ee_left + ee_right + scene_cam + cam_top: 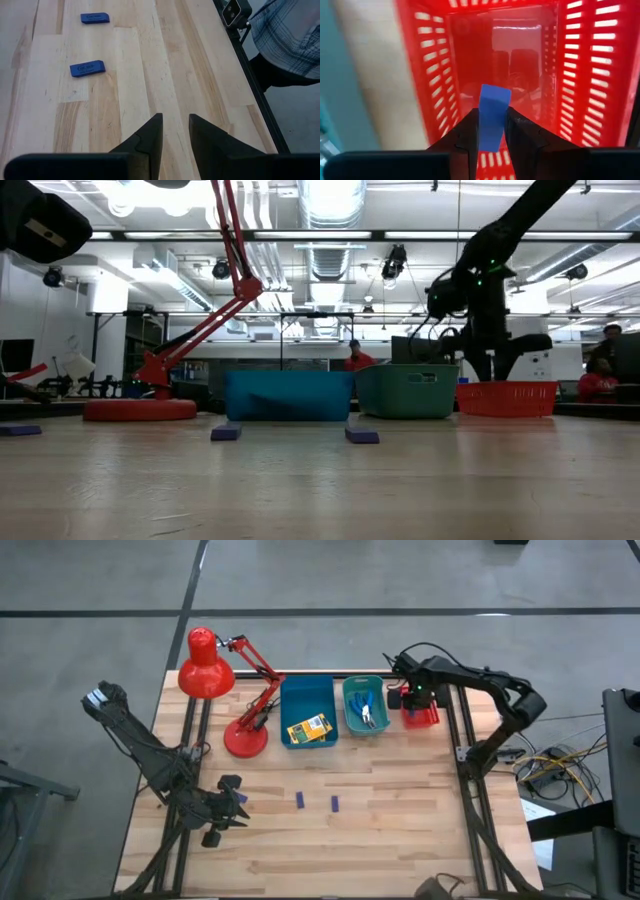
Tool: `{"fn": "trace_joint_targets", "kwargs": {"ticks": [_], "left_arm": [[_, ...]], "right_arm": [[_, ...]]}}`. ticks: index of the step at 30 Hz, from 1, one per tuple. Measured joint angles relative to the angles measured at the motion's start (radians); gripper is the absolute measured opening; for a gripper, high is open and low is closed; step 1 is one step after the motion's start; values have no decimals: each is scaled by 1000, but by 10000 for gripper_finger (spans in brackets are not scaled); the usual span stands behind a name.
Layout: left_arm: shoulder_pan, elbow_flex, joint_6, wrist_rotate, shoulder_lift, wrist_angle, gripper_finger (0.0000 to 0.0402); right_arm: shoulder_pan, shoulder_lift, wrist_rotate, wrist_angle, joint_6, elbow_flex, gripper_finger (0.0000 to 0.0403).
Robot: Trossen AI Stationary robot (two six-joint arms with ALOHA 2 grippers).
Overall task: Pick & Place School Supplies
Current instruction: Put the blue eraser into the red bin
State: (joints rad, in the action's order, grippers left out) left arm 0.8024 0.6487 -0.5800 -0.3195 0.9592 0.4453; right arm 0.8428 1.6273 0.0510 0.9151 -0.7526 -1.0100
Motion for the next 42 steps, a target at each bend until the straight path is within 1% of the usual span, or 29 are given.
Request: {"fn": "trace_joint_targets", "kwargs": {"ticks": [5,18,22,26,30,34,38,42], "left_arm": [[0,0,0,0,0,0,99],[0,0,0,0,0,0,99],[0,0,0,0,0,0,99],[0,0,0,0,0,0,99],[0,0,0,0,0,0,99],[0,0,0,0,0,0,99],[0,0,0,0,0,0,99],[0,0,0,0,0,0,99]], "right_arm": [[10,19,-4,-11,14,0,90],[13,-34,8,-15,4,0,135],[12,-88,-3,-14,4,0,136],[-14,-185,-4,-15,-8,0,133],[-88,-294,-3,-29,-84,0,134],[-202,-373,18,-36,-201,0,139],[-326,-411,27,-42,-286,0,143],[-463,-409,28,-48,-350,0,143]]}}
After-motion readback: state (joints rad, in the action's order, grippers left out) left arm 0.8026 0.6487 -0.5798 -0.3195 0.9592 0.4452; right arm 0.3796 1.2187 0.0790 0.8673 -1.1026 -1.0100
